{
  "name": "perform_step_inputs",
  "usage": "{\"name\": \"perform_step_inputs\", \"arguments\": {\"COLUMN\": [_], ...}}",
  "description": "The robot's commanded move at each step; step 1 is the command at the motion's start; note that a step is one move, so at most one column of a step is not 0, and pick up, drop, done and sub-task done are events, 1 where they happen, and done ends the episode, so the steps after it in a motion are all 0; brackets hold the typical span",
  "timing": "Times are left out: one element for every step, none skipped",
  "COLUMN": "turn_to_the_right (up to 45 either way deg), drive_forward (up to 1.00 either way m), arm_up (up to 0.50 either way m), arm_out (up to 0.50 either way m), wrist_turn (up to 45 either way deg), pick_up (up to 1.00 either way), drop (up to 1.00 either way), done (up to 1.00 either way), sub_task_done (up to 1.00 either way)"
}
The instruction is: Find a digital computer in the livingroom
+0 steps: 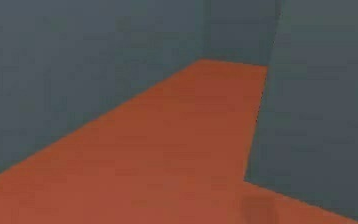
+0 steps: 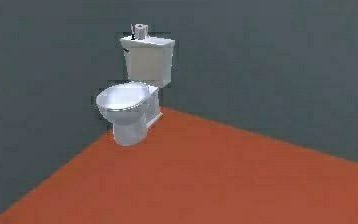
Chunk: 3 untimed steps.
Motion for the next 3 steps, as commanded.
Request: {"name": "perform_step_inputs", "arguments": {"turn_to_the_right": [0.0, -6.0, 0.0], "drive_forward": [1.00, 0.00, 0.40], "arm_up": [0.00, 0.00, 0.00], "arm_out": [0.00, 0.00, 0.00], "wrist_turn": [0.0, 0.0, 0.0], "pick_up": [0.00, 0.00, 0.00], "drop": [0.00, 0.00, 0.00], "done": [0.00, 0.00, 0.00], "sub_task_done": [0.00, 0.00, 0.00]}}
